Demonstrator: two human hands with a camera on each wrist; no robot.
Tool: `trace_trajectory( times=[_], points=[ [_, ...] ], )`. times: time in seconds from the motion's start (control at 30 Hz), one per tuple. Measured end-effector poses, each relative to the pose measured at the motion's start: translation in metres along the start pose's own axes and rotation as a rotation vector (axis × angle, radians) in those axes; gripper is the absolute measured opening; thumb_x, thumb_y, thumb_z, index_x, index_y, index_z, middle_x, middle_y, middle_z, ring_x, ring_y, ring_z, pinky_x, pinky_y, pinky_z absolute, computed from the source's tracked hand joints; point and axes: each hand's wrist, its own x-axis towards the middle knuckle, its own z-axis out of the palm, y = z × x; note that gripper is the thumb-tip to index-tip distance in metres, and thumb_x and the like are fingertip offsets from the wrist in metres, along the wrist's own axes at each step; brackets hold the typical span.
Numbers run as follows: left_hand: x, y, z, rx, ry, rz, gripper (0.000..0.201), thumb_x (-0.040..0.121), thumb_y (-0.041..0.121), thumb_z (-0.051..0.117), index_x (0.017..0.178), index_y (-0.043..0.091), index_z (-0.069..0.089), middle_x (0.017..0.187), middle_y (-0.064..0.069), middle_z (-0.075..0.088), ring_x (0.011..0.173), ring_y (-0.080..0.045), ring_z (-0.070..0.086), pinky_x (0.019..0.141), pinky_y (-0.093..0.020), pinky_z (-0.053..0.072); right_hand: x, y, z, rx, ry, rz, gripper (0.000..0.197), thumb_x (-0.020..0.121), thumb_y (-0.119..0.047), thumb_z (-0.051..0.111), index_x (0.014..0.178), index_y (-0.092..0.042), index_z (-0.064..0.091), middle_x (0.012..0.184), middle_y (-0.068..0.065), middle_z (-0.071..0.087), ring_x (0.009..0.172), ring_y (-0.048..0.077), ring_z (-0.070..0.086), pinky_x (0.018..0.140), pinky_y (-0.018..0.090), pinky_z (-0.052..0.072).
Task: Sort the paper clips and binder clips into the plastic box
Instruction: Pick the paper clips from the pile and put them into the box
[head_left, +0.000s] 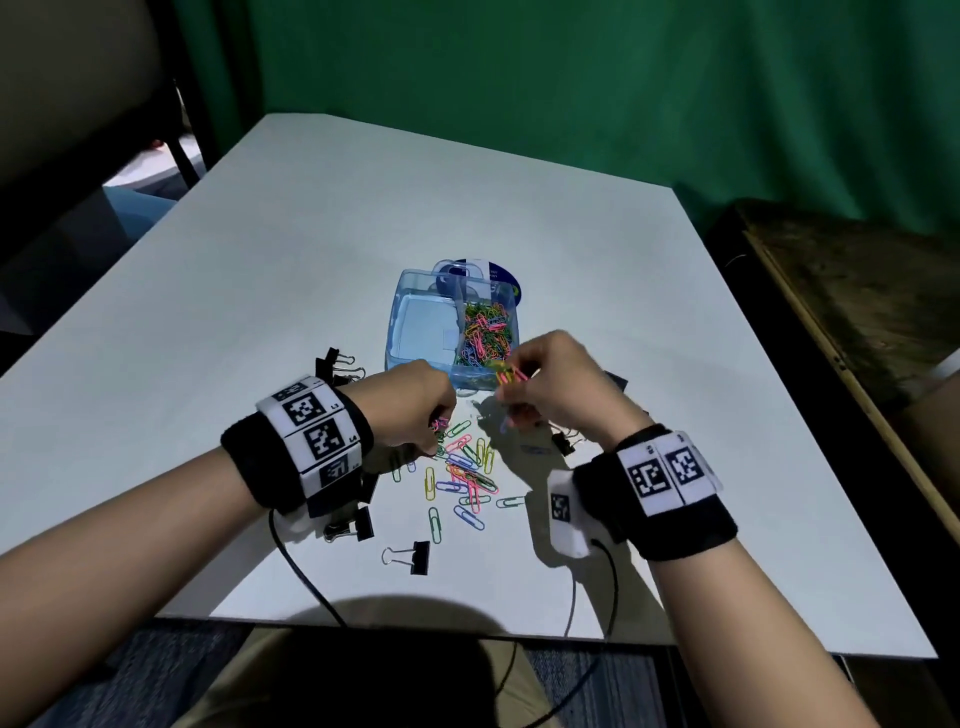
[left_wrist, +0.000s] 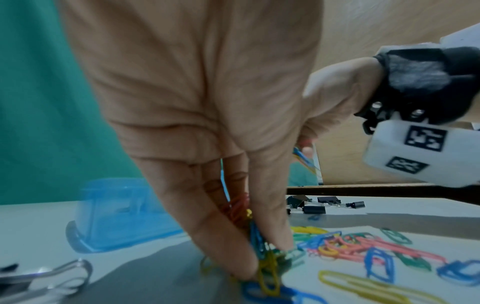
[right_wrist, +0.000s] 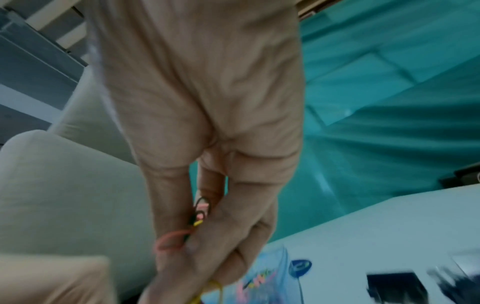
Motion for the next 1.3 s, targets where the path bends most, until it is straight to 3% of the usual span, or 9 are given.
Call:
trace_trajectory(
  times=[0.13,0.23,0.47,0.63,0.73,0.97,1.1,1.2,1.3],
  points=[
    [0.0,-0.003,-0.003,-0.047,0.016,-0.007,0.026,0.073,0.019,0.077,0.063,0.019,0.052,0.063,0.006,0.048,0.07,-0.018,0.05,0.05,-0.022,0.032,0.033,-0.012,-0.013,0.139,0.151,0.015,0.022,0.079,0.001,0.072,0.098,0.006,0.063,0.094,0.022,0.064,0.052,0.027,0.068,0.054,0.035,0.06],
    [-0.002,-0.004,-0.005,-0.098,0.012,-0.004,0.017,0.072,0.018,0.077,0.07,0.015,0.06,0.072,0.0,0.059,0.07,-0.018,0.054,0.056,-0.025,0.038,0.056,-0.018,-0.008,0.207,0.201,0.052,0.014,0.078,0.005,0.072,0.086,0.003,0.061,0.099,0.024,0.062,0.056,0.029,0.067,0.051,0.031,0.058],
    [-0.007,-0.013,-0.021,-0.23,0.059,-0.004,0.017,0.071,0.017,0.079,0.07,0.009,0.064,0.064,0.0,0.065,0.057,-0.007,0.059,0.06,-0.025,0.046,0.071,-0.012,-0.003,-0.01,0.344,-0.049,0.018,0.08,0.001,0.063,0.098,0.003,0.069,0.094,0.015,0.068,0.088,0.027,0.062,0.081,0.034,0.054],
    [-0.004,-0.015,-0.048,-0.346,0.158,-0.012,0.017,0.072,0.013,0.079,0.068,0.01,0.063,0.054,0.009,0.059,0.042,0.003,0.054,0.048,-0.007,0.041,0.06,-0.014,0.008,-0.36,0.111,-0.156,0.028,0.073,0.006,0.045,0.074,-0.007,0.069,0.089,0.018,0.07,0.088,0.033,0.063,0.077,0.036,0.053],
    [0.004,-0.015,-0.066,-0.422,0.199,-0.023,0.018,0.074,0.007,0.077,0.07,0.005,0.06,0.058,0.002,0.06,0.044,-0.001,0.06,0.055,-0.019,0.053,0.062,-0.012,0.015,-0.474,-0.018,-0.108,0.023,0.07,0.003,0.043,0.064,-0.013,0.059,0.078,0.015,0.06,0.086,0.038,0.061,0.069,0.036,0.046],
    [0.036,-0.006,-0.089,-0.584,0.325,-0.006,0.017,0.075,0.004,0.077,0.069,0.009,0.061,0.068,-0.008,0.064,0.047,-0.007,0.065,0.054,-0.02,0.058,0.051,-0.006,-0.009,-0.31,0.205,-0.194,0.044,0.083,0.004,0.042,0.117,-0.009,0.067,0.127,0.015,0.062,0.117,0.028,0.057,0.097,0.031,0.045],
    [0.066,0.003,-0.086,-0.584,0.416,-0.048,0.014,0.074,0.007,0.078,0.076,0.005,0.064,0.066,-0.007,0.063,0.05,-0.014,0.063,0.052,-0.023,0.059,0.032,-0.002,-0.022,-0.22,0.25,-0.231,0.044,0.085,0.004,0.042,0.118,-0.012,0.066,0.131,0.009,0.061,0.062,-0.003,0.047,0.07,0.02,0.039],
    [0.078,0.004,-0.079,-0.62,0.461,-0.075,0.018,0.073,0.005,0.078,0.086,-0.002,0.066,0.079,-0.017,0.067,0.054,-0.02,0.062,0.061,-0.034,0.06,0.017,0.0,-0.026,-0.227,0.233,-0.229,0.042,0.086,0.003,0.042,0.12,-0.012,0.064,0.13,0.008,0.061,0.052,-0.01,0.039,0.07,0.019,0.037],
    [0.077,-0.001,-0.078,-0.617,0.513,-0.103,0.026,0.075,0.006,0.076,0.096,-0.005,0.066,0.097,-0.021,0.068,0.058,-0.023,0.062,0.07,-0.044,0.06,0.003,-0.001,-0.025,-0.246,0.226,-0.239,0.041,0.086,0.003,0.044,0.119,-0.01,0.064,0.129,0.006,0.062,0.092,0.004,0.062,0.086,0.021,0.042]
  ],
)
